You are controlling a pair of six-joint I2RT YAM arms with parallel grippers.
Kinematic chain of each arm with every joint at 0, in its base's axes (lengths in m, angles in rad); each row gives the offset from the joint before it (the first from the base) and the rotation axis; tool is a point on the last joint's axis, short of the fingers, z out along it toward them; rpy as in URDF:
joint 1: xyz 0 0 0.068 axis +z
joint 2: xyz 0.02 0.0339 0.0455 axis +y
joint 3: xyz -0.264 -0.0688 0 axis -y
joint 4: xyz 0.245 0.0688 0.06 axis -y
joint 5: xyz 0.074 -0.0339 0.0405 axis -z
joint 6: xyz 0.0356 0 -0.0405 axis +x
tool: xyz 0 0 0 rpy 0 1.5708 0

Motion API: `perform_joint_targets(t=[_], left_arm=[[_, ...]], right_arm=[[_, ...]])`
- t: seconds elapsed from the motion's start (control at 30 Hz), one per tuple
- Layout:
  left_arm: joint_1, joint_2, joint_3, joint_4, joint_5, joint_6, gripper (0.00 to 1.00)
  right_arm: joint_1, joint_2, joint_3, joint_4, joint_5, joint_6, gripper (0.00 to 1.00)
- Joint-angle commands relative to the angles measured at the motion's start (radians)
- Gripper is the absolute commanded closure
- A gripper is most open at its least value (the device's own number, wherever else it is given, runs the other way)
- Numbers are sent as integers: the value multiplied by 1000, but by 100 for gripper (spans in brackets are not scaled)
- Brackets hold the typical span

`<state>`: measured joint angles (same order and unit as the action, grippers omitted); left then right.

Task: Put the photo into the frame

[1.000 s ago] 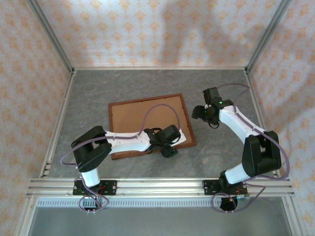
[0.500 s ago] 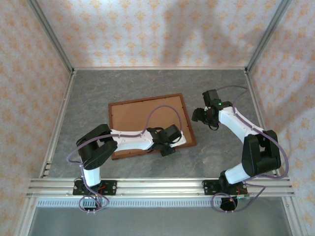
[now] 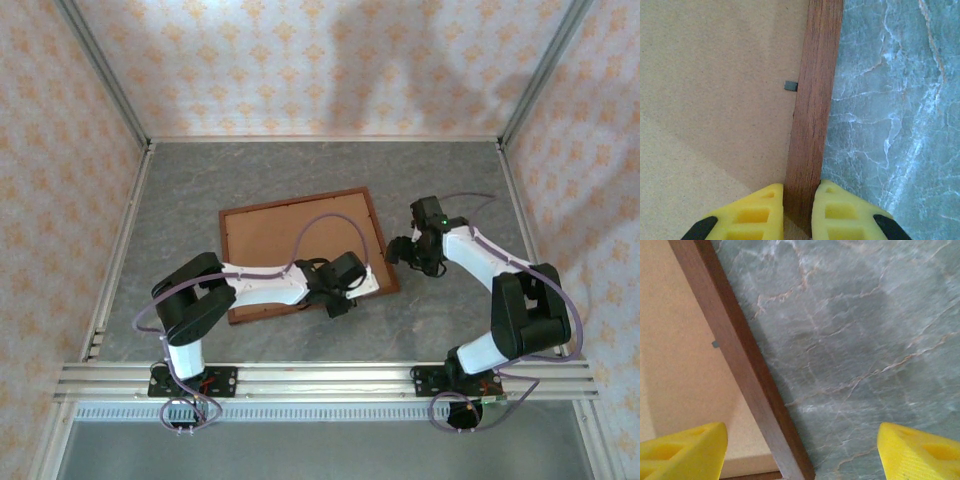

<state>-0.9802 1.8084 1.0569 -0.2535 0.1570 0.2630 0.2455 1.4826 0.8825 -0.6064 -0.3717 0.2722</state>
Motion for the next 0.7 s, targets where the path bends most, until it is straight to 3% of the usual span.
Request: perform_joint_targets(t=[0.0,0.43,0.67], left_arm=[[32,-64,-31,28,65,-32,94],[83,-135,-31,58,137,-53,97],[86,-121,-36,72,135,-63,97]], right_arm=[[-3,-37,-29,21,-75,24,22],[0,26,-124,215,-323,109,23],[-1,37,-155,289,-370,150,36]])
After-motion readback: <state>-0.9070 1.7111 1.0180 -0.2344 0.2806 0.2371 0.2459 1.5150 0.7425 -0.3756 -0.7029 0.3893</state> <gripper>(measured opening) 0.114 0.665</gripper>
